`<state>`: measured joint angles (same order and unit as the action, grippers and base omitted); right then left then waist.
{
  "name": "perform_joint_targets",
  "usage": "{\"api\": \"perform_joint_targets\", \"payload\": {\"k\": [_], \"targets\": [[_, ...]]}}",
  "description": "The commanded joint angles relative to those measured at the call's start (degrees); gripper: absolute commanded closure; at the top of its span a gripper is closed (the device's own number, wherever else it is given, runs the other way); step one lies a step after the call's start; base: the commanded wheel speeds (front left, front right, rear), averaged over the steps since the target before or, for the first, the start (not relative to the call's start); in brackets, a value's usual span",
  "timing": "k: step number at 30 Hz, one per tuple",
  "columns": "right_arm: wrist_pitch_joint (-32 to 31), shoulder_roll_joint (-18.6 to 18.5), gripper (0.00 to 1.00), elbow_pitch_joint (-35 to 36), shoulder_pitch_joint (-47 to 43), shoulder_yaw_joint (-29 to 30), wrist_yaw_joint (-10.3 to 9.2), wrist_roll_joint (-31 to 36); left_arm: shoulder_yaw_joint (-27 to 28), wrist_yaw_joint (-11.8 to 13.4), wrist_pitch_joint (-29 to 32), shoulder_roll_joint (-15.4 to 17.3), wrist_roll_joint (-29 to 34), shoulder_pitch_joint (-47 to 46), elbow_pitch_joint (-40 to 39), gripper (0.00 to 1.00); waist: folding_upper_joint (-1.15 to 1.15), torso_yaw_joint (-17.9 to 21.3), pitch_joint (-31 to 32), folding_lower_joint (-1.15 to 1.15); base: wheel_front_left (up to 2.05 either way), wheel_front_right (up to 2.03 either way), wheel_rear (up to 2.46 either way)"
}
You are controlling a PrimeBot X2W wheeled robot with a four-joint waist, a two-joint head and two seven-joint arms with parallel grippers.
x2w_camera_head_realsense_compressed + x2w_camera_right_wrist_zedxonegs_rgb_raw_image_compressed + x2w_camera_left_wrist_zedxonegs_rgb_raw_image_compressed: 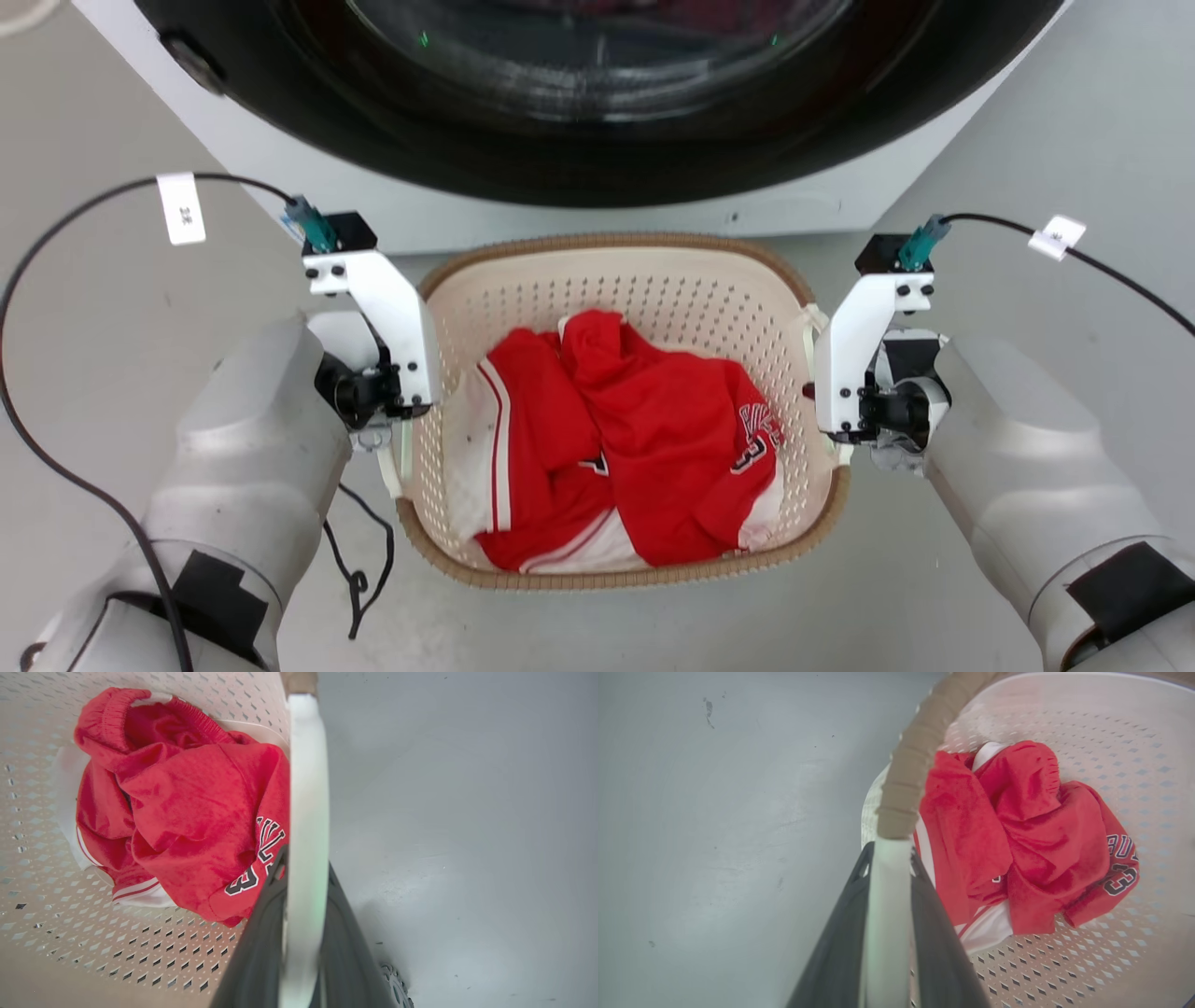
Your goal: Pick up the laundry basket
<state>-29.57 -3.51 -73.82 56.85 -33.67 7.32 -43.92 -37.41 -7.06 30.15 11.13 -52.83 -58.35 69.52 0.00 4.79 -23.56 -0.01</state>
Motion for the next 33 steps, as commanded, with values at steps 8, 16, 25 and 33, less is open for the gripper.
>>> {"api": "perform_joint_targets", "payload": {"k": [8,16,25,33], "targets": [[-3.85,1.15,1.00,0.32,-3.03,-0.73,0.30,-1.33,-0.96,-0.76,3.45,-1.75,-2.84,4.16,0.20,1.00,0.00,-0.06,9.63,0.01,0.00,0.00,0.00],[-6.07,1.17,1.00,0.26,-6.72,-1.30,0.30,-2.27,-1.68,-0.75,3.36,-2.42,-4.42,8.48,1.24,1.00,0.00,-0.14,16.91,0.01,0.00,0.00,0.00],[-6.76,1.11,1.00,0.27,-10.01,-1.75,0.30,-1.97,-2.18,-0.75,3.30,-3.62,-5.66,12.99,2.44,1.00,0.00,-0.52,23.22,0.01,0.00,0.00,0.00],[-7.05,0.77,1.00,0.25,-12.44,-0.92,0.30,-1.17,-3.00,-0.75,2.27,-4.06,-5.69,15.25,2.86,1.00,0.00,-0.89,26.35,0.01,0.00,0.00,0.00]]}}
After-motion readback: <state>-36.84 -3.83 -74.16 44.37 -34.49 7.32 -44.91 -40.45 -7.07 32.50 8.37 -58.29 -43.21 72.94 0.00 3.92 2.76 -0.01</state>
